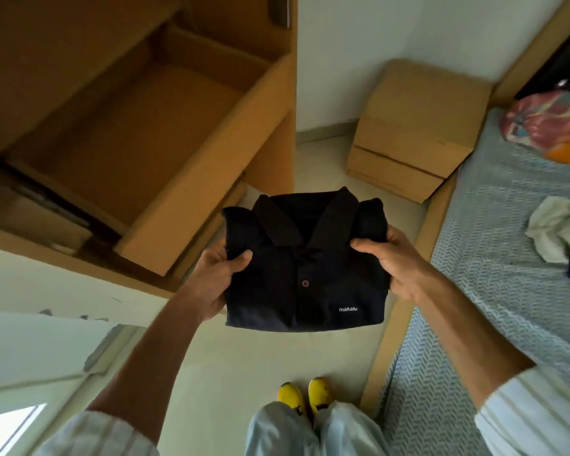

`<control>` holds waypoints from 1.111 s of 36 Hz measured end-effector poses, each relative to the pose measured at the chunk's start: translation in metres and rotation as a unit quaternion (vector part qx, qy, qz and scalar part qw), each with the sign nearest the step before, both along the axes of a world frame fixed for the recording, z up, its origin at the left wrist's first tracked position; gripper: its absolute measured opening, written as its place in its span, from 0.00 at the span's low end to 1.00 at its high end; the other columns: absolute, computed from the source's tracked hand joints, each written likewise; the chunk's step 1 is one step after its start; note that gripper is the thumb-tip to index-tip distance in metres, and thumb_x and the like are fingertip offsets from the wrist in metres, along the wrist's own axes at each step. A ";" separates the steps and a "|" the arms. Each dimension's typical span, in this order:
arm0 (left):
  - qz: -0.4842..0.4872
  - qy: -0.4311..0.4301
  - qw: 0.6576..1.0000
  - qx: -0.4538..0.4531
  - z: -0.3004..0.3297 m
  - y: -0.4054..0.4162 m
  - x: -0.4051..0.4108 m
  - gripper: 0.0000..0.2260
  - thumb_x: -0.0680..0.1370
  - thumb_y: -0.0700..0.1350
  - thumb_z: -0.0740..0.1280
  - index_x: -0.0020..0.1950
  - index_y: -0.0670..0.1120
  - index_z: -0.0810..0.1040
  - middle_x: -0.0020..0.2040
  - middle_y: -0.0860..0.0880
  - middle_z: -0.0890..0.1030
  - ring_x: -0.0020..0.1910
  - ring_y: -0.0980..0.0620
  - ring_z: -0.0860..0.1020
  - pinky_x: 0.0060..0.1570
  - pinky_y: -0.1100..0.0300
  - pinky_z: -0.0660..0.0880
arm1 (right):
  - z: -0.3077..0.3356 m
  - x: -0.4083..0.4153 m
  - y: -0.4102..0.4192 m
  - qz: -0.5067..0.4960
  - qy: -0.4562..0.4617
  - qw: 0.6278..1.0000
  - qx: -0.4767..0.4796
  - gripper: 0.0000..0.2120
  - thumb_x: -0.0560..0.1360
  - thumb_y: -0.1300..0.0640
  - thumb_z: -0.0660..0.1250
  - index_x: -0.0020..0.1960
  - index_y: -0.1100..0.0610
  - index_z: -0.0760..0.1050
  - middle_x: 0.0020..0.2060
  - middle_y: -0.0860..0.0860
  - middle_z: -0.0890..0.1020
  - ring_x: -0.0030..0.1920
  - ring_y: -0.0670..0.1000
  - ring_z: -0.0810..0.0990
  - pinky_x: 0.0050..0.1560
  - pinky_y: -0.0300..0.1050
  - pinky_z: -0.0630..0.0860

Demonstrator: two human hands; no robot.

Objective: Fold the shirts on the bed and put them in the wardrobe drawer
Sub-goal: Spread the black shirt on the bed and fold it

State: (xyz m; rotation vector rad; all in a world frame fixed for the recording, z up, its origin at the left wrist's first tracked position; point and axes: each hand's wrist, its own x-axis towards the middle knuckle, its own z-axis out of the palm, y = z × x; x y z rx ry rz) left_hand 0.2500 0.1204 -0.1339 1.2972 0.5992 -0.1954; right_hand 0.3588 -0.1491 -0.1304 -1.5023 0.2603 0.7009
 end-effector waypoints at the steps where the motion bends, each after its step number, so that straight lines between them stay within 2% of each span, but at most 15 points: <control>1: -0.001 -0.002 1.000 -0.001 0.018 0.003 0.001 0.14 0.81 0.36 0.66 0.64 0.48 0.79 0.61 0.46 0.83 0.62 0.45 0.80 0.63 0.42 0.75 | 0.019 0.002 0.003 0.003 -0.001 1.000 -0.004 0.15 0.75 0.67 0.71 0.61 0.60 0.79 0.52 0.57 0.86 0.52 0.58 0.86 0.49 0.53 0.82; 5: 0.000 -0.023 1.000 -0.004 0.087 0.010 -0.003 0.18 0.81 0.36 0.65 0.69 0.50 0.76 0.63 0.48 0.82 0.63 0.47 0.80 0.63 0.44 0.75 | 0.089 0.007 0.016 0.017 -0.002 1.000 -0.009 0.15 0.76 0.66 0.71 0.62 0.59 0.79 0.52 0.57 0.86 0.52 0.58 0.86 0.49 0.52 0.82; 8: 0.005 -0.025 1.000 -0.003 0.122 0.017 -0.007 0.18 0.82 0.37 0.64 0.69 0.53 0.76 0.63 0.50 0.82 0.63 0.49 0.80 0.65 0.43 0.74 | 0.129 0.011 0.024 0.046 -0.001 0.999 -0.006 0.15 0.76 0.65 0.71 0.62 0.56 0.78 0.53 0.56 0.86 0.51 0.56 0.86 0.46 0.50 0.82; 12: 0.024 -0.035 0.999 -0.019 0.150 0.023 -0.005 0.18 0.82 0.38 0.65 0.69 0.53 0.76 0.62 0.51 0.83 0.62 0.50 0.80 0.65 0.44 0.75 | 0.160 0.025 0.033 0.085 0.001 0.996 -0.002 0.16 0.76 0.65 0.71 0.62 0.56 0.78 0.53 0.56 0.86 0.53 0.57 0.86 0.50 0.53 0.81; 16: 0.049 -0.035 0.998 -0.005 0.162 0.035 0.002 0.17 0.81 0.37 0.67 0.66 0.54 0.78 0.60 0.50 0.84 0.60 0.49 0.81 0.64 0.43 0.75 | 0.181 0.043 0.048 0.119 -0.005 0.993 -0.003 0.17 0.75 0.68 0.71 0.61 0.56 0.78 0.53 0.56 0.86 0.53 0.57 0.85 0.53 0.55 0.80; 19: 0.053 -0.035 0.998 0.009 0.164 0.051 0.011 0.22 0.80 0.38 0.68 0.69 0.59 0.75 0.62 0.51 0.82 0.63 0.47 0.80 0.64 0.41 0.75 | 0.189 0.062 0.066 0.144 -0.006 0.989 -0.014 0.19 0.73 0.69 0.72 0.62 0.57 0.77 0.53 0.57 0.86 0.54 0.59 0.85 0.54 0.55 0.80; 21: 0.062 -0.037 0.997 -0.001 0.165 0.060 0.021 0.24 0.80 0.37 0.67 0.70 0.61 0.73 0.63 0.52 0.82 0.64 0.48 0.79 0.64 0.43 0.76 | 0.192 0.079 0.078 0.158 -0.008 0.987 -0.016 0.20 0.72 0.70 0.72 0.63 0.59 0.77 0.53 0.57 0.86 0.54 0.59 0.84 0.52 0.53 0.80; 25: 0.122 -0.019 0.992 -0.014 0.160 0.079 0.044 0.25 0.80 0.37 0.67 0.71 0.62 0.71 0.63 0.54 0.82 0.64 0.49 0.79 0.66 0.45 0.75 | 0.192 0.122 0.114 0.205 -0.015 0.978 -0.027 0.23 0.71 0.70 0.73 0.63 0.55 0.77 0.55 0.56 0.85 0.57 0.58 0.83 0.55 0.53 0.79; 30: 0.224 -0.037 0.974 0.010 0.153 0.116 0.080 0.26 0.82 0.35 0.64 0.74 0.59 0.70 0.65 0.53 0.81 0.64 0.50 0.79 0.65 0.44 0.75 | 0.192 0.197 0.190 0.303 0.006 0.953 -0.005 0.19 0.74 0.68 0.71 0.60 0.51 0.76 0.50 0.50 0.87 0.51 0.52 0.85 0.44 0.45 0.81; 32: 0.261 -0.028 0.965 0.022 0.155 0.126 0.091 0.24 0.82 0.36 0.63 0.73 0.60 0.70 0.65 0.52 0.81 0.65 0.49 0.78 0.65 0.43 0.75 | 0.188 0.223 0.219 0.354 0.012 0.935 0.000 0.23 0.74 0.65 0.72 0.64 0.45 0.76 0.55 0.48 0.85 0.56 0.52 0.84 0.51 0.50 0.83; 35: 0.311 -0.005 0.948 0.070 0.156 0.137 0.104 0.23 0.82 0.37 0.63 0.74 0.57 0.69 0.66 0.52 0.79 0.64 0.51 0.77 0.65 0.45 0.75 | 0.179 0.255 0.257 0.441 0.004 0.897 -0.011 0.26 0.75 0.61 0.73 0.67 0.40 0.73 0.61 0.47 0.83 0.62 0.52 0.80 0.64 0.59 0.77; 37: 0.339 0.014 0.938 0.075 0.156 0.149 0.110 0.23 0.82 0.37 0.63 0.74 0.57 0.69 0.66 0.53 0.79 0.64 0.52 0.77 0.64 0.48 0.75 | 0.172 0.274 0.286 0.477 0.021 0.878 -0.017 0.24 0.74 0.62 0.73 0.66 0.43 0.75 0.60 0.49 0.83 0.61 0.54 0.81 0.64 0.62 0.77; 40: 0.385 0.044 0.918 0.086 0.154 0.167 0.115 0.24 0.82 0.37 0.64 0.73 0.60 0.70 0.65 0.54 0.80 0.64 0.53 0.77 0.65 0.45 0.74 | 0.161 0.288 0.327 0.521 0.025 0.853 -0.024 0.30 0.72 0.66 0.74 0.68 0.45 0.72 0.59 0.50 0.83 0.60 0.56 0.82 0.62 0.63 0.78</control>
